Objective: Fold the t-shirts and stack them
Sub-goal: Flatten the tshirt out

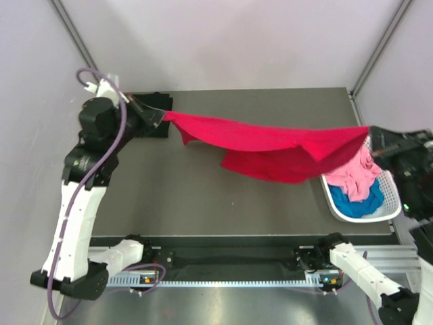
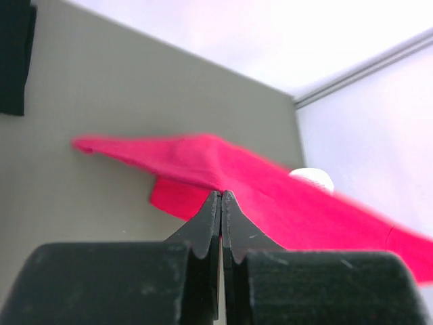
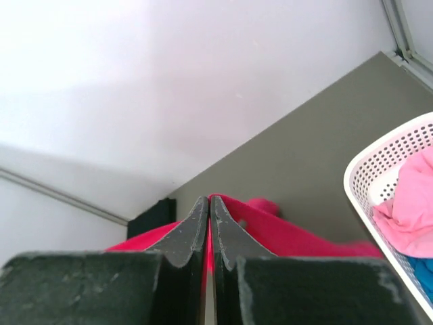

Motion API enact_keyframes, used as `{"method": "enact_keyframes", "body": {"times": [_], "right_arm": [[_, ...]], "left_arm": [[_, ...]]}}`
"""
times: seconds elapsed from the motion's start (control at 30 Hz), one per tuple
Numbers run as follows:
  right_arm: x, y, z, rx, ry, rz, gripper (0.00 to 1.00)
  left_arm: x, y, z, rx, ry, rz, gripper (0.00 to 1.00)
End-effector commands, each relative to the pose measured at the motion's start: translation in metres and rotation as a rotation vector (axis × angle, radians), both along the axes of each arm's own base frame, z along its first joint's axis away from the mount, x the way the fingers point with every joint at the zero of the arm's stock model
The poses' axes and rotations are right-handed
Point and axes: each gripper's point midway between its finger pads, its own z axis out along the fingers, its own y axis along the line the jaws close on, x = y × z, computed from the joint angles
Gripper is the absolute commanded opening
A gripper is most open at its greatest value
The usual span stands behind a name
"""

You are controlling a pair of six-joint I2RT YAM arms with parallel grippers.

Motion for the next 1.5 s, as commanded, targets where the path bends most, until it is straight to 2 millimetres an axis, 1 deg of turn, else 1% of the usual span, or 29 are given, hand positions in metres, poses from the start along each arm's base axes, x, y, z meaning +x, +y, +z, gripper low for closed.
{"method": "enact_keyframes", "body": {"times": [0.0, 0.17, 0.4, 0.5, 0.57, 0.6, 0.63, 0.67, 0.7, 0.73, 0.77, 0.8, 0.87, 0.93, 1.0, 1.03, 1.07, 1.1, 1.13, 1.17, 1.2, 1.23, 1.27, 1.3, 1.33, 1.37, 1.4, 1.43, 1.47], "right_arm": [[-0.038, -0.007, 0.006, -0.025, -0.008, 0.038, 0.00], [-0.053, -0.004, 0.033, -0.008, -0.103, 0.084, 0.00], [0.050, 0.047, -0.009, -0.131, 0.058, 0.189, 0.00], [0.116, 0.073, -0.034, -0.166, 0.100, 0.216, 0.00], [0.149, 0.078, -0.019, -0.193, 0.043, 0.191, 0.00], [0.182, 0.084, -0.034, -0.227, 0.090, 0.176, 0.00], [0.200, 0.079, -0.031, -0.281, 0.092, 0.133, 0.00], [0.209, 0.073, 0.006, -0.288, 0.026, 0.093, 0.00], [0.243, 0.076, -0.008, -0.322, 0.076, 0.079, 0.00], [0.254, 0.072, 0.004, -0.337, 0.059, 0.069, 0.00], [0.253, 0.058, 0.054, -0.312, -0.042, 0.029, 0.00], [0.275, 0.058, 0.049, -0.317, -0.027, 0.031, 0.00], [0.261, 0.046, 0.116, -0.297, -0.192, 0.025, 0.00], [0.251, 0.035, 0.143, -0.284, -0.262, -0.009, 0.00], [0.218, 0.018, 0.168, -0.273, -0.329, -0.050, 0.00], [0.206, 0.012, 0.178, -0.274, -0.369, -0.074, 0.00], [0.216, 0.012, 0.151, -0.293, -0.305, -0.070, 0.00], [0.183, 0.007, 0.165, -0.293, -0.356, -0.082, 0.00], [0.179, 0.006, 0.158, -0.299, -0.352, -0.084, 0.00], [0.190, 0.007, 0.124, -0.313, -0.275, -0.072, 0.00], [0.173, 0.005, 0.120, -0.312, -0.275, -0.069, 0.00], [0.172, 0.008, 0.104, -0.311, -0.245, -0.045, 0.00], [0.182, 0.012, 0.059, -0.318, -0.145, -0.017, 0.00], [0.166, 0.012, 0.050, -0.309, -0.139, -0.008, 0.00], [0.163, 0.013, 0.032, -0.291, -0.109, 0.005, 0.00], [0.167, 0.014, -0.017, -0.288, -0.010, 0.022, 0.00], [0.148, 0.013, -0.023, -0.269, -0.017, 0.021, 0.00], [0.141, 0.014, -0.040, -0.236, 0.012, 0.028, 0.00], [0.140, 0.016, -0.085, -0.226, 0.100, 0.051, 0.00]], "left_arm": [[-0.046, 0.004, 0.038, -0.018, -0.064, -0.046, 0.00], [-0.060, 0.003, 0.047, -0.033, -0.073, -0.071, 0.00], [0.006, 0.010, -0.018, 0.127, 0.078, 0.022, 0.00], [0.052, 0.015, -0.050, 0.179, 0.111, 0.099, 0.00], [0.079, 0.021, -0.053, 0.181, 0.095, 0.156, 0.00], [0.100, 0.020, -0.061, 0.181, 0.104, 0.174, 0.00], [0.119, 0.022, -0.036, 0.148, 0.025, 0.212, 0.00], [0.133, 0.027, -0.025, 0.131, -0.001, 0.237, 0.00], [0.159, 0.026, -0.035, 0.129, 0.020, 0.244, 0.00], [0.173, 0.027, -0.026, 0.095, 0.011, 0.256, 0.00], [0.181, 0.028, 0.021, 0.028, -0.077, 0.222, 0.00], [0.204, 0.021, 0.015, -0.035, -0.053, 0.189, 0.00], [0.218, 0.015, 0.060, -0.136, -0.128, 0.083, 0.00], [0.205, 0.013, 0.121, -0.202, -0.245, 0.046, 0.00], [0.193, 0.016, 0.136, -0.200, -0.275, 0.048, 0.00], [0.195, 0.016, 0.120, -0.189, -0.237, 0.051, 0.00], [0.190, 0.016, 0.113, -0.180, -0.226, 0.048, 0.00], [0.161, 0.019, 0.140, -0.173, -0.308, 0.042, 0.00], [0.153, 0.022, 0.134, -0.171, -0.308, 0.056, 0.00], [0.138, 0.025, 0.104, -0.166, -0.254, 0.073, 0.00], [0.132, 0.026, 0.101, -0.170, -0.280, 0.077, 0.00], [0.135, 0.029, 0.055, -0.152, -0.195, 0.101, 0.00], [0.128, 0.030, 0.044, -0.144, -0.181, 0.104, 0.00], [0.112, 0.032, 0.042, -0.138, -0.188, 0.109, 0.00], [0.111, 0.032, 0.003, -0.117, -0.110, 0.106, 0.00], [0.097, 0.031, -0.002, -0.111, -0.109, 0.096, 0.00], [0.091, 0.030, -0.016, -0.099, -0.087, 0.080, 0.00], [0.086, 0.028, -0.056, -0.086, -0.009, 0.069, 0.00], [0.077, 0.026, -0.072, -0.078, 0.024, 0.055, 0.00]]}}
